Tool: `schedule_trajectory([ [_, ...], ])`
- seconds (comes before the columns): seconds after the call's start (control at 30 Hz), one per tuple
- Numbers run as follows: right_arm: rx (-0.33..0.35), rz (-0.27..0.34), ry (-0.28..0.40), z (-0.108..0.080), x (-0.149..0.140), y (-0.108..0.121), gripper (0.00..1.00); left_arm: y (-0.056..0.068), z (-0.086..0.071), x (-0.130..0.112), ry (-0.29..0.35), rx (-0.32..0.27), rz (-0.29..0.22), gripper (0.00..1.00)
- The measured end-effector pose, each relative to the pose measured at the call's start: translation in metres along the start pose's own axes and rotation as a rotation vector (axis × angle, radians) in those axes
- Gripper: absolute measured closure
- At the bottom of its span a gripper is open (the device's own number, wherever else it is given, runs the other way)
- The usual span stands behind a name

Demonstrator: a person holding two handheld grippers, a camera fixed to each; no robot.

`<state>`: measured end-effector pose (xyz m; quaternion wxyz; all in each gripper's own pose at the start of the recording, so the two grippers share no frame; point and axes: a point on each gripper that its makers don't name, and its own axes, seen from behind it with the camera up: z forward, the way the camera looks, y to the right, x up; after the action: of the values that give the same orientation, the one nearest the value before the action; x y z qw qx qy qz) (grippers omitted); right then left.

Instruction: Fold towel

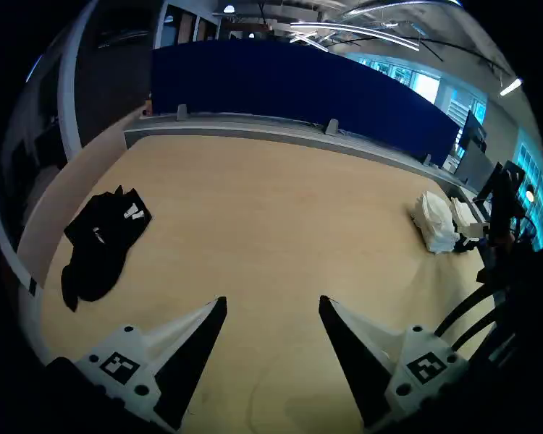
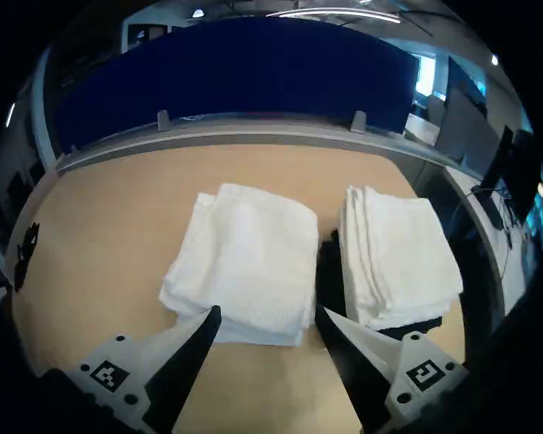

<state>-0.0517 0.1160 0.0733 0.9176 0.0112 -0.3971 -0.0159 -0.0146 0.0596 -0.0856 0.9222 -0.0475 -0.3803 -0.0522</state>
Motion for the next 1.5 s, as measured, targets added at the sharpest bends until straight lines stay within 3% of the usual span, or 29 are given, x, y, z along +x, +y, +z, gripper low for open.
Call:
schedule_trajectory([
  [0.3, 0.039, -0.002, 0.019, 0.018, 0.019, -0.025, 0.0, -0.006, -0.003, -0.002, 0.0, 0.011, -0.007, 0.06],
  [0.6, 0.076, -0.024, -0.014, 0.032, 0.003, -0.05, 0.0, -0.011, -0.003, -0.005, -0.003, 0.017, -0.016, 0.06],
  [0.8, 0.079, -0.059, -0.046, 0.04, -0.017, -0.053, 0.0, -0.01, -0.002, -0.003, -0.004, 0.019, -0.007, 0.06],
  [1.07, 0.09, -0.066, -0.054, 0.042, -0.018, -0.051, 0.0, -0.009, 0.001, -0.001, -0.005, 0.016, -0.014, 0.06],
  [1.3, 0.087, -0.053, -0.005, 0.032, 0.009, -0.046, 0.0, -0.007, 0.002, 0.003, -0.002, 0.014, -0.013, 0.06],
  [1.5, 0.082, -0.033, 0.03, 0.038, 0.046, -0.032, 0.0, -0.008, 0.003, 0.002, -0.003, 0.017, -0.018, 0.06],
])
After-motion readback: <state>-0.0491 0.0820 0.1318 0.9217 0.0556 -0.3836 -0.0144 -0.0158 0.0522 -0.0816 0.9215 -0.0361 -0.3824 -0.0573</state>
